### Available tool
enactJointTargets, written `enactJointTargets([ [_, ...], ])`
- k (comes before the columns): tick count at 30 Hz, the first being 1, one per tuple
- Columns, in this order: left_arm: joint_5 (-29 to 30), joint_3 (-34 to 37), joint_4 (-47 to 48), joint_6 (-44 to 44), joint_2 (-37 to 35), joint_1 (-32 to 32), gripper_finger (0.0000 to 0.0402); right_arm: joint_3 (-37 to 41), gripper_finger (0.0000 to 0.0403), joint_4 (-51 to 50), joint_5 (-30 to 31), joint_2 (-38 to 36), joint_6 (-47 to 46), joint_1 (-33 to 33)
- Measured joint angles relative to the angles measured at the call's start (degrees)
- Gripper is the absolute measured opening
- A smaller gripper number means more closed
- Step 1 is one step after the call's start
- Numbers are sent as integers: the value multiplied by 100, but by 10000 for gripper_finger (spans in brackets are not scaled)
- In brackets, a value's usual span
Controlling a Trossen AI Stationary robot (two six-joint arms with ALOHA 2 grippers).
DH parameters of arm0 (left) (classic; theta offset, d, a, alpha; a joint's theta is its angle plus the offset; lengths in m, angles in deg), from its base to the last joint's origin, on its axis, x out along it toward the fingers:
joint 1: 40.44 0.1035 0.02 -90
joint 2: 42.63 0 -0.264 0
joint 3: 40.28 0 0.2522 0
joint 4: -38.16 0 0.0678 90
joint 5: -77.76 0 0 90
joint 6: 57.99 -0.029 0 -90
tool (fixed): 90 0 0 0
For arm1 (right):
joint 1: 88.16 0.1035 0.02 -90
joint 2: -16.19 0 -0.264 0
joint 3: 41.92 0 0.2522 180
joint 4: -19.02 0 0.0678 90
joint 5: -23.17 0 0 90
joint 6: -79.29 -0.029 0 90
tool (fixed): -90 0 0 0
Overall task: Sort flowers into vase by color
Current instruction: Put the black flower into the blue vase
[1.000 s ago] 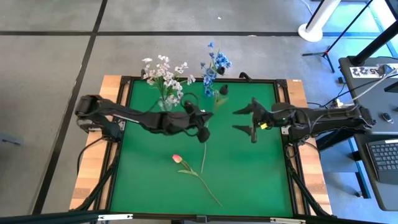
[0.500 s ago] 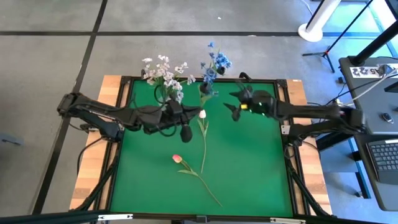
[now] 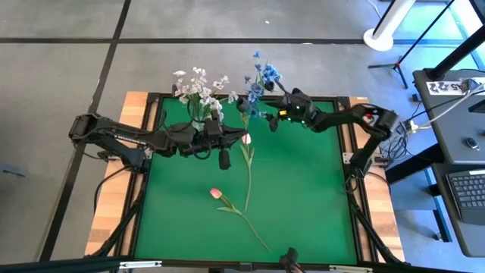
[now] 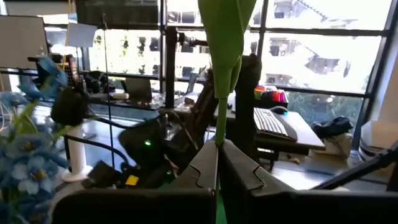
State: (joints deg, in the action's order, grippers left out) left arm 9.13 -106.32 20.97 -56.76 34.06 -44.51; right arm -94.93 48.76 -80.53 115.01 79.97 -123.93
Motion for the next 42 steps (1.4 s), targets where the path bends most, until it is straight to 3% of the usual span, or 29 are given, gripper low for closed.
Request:
enactJointTargets([
  [6, -48, 42, 104, 58, 2, -36, 0, -320, 323, 1, -139, 261, 265, 11],
  [14, -138, 42, 315, 61, 2, -42, 0, -710, 388, -280, 249, 258, 272, 11],
  [27, -137, 44, 438, -33, 2, -44, 0, -1492, 397, -663, 358, 1280, 78, 9],
  [31, -101, 46, 517, -31, 2, -44, 0, -1564, 365, -826, 279, 1320, 42, 11],
  [36, -72, 46, 554, -30, 4, -44, 0, -1562, 246, -881, 210, 1321, -158, 11],
  [42, 58, 46, 590, -26, 4, -44, 0, -1562, 239, -922, -48, 1319, -213, 13],
])
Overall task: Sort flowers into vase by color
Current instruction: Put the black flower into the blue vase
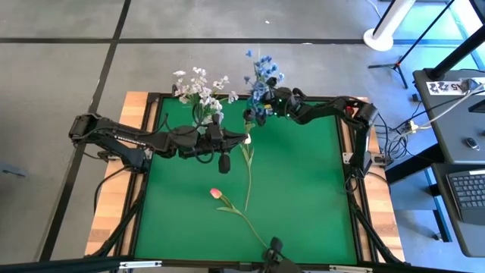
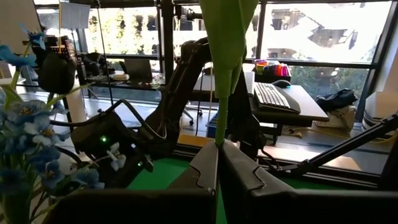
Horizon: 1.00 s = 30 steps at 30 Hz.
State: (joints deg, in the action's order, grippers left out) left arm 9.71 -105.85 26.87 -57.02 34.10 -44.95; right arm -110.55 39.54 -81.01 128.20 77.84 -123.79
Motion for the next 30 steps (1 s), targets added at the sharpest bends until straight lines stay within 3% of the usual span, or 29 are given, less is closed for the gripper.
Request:
enactJointTargets([
  [11, 625, 0, 17, -7, 0, 16, 0, 2, 239, -646, -381, -225, 158, 313],
  [22, 768, 0, -791, -270, 4, 272, 0, 31, 239, -2258, 588, -1557, 1140, 1411],
  [30, 764, 0, -1651, -898, 99, 273, 0, 23, 239, -2536, 708, -2203, 1197, 1894],
])
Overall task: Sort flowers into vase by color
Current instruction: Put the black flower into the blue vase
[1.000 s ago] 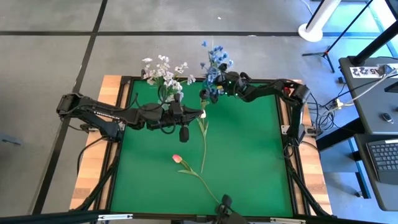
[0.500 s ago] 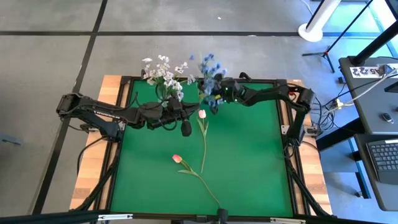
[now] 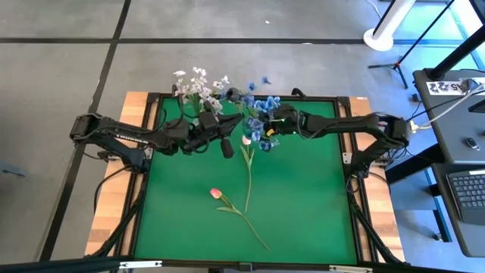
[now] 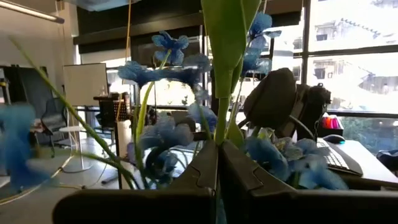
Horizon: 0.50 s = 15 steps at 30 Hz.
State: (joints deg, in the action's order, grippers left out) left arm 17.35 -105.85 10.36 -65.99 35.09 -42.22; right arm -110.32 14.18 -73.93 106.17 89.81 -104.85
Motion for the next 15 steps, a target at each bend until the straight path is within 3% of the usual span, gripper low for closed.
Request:
enactJointTargets([
  [15, -67, 0, -488, -377, 73, -64, 0, 3, 239, -98, -912, -439, -694, 401],
])
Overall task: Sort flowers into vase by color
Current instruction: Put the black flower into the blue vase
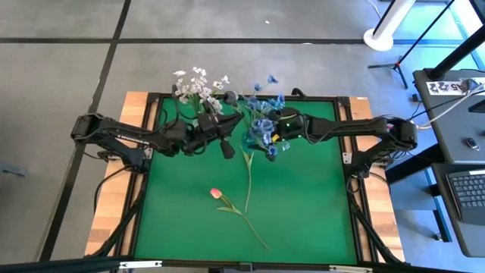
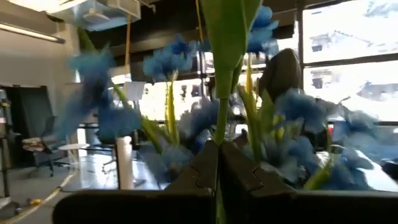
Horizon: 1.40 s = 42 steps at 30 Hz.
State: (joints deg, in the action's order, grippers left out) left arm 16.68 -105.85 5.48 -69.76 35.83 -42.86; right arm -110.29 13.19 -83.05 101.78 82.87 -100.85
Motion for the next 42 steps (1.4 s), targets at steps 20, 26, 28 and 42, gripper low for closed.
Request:
enactJointTargets([
  [20, 116, 0, -115, 112, -48, -386, 0, -2, 239, -33, 168, -5, -58, -9],
  [26, 174, 0, 145, 254, -46, -239, 0, -3, 239, -9, 16, -5, -182, -6],
  [28, 178, 0, 166, 244, -46, -202, 0, -4, 239, -8, 8, -5, -182, -6],
  [42, 72, 0, -92, 146, -46, -121, 0, -4, 239, -12, 8, -3, -173, -6],
])
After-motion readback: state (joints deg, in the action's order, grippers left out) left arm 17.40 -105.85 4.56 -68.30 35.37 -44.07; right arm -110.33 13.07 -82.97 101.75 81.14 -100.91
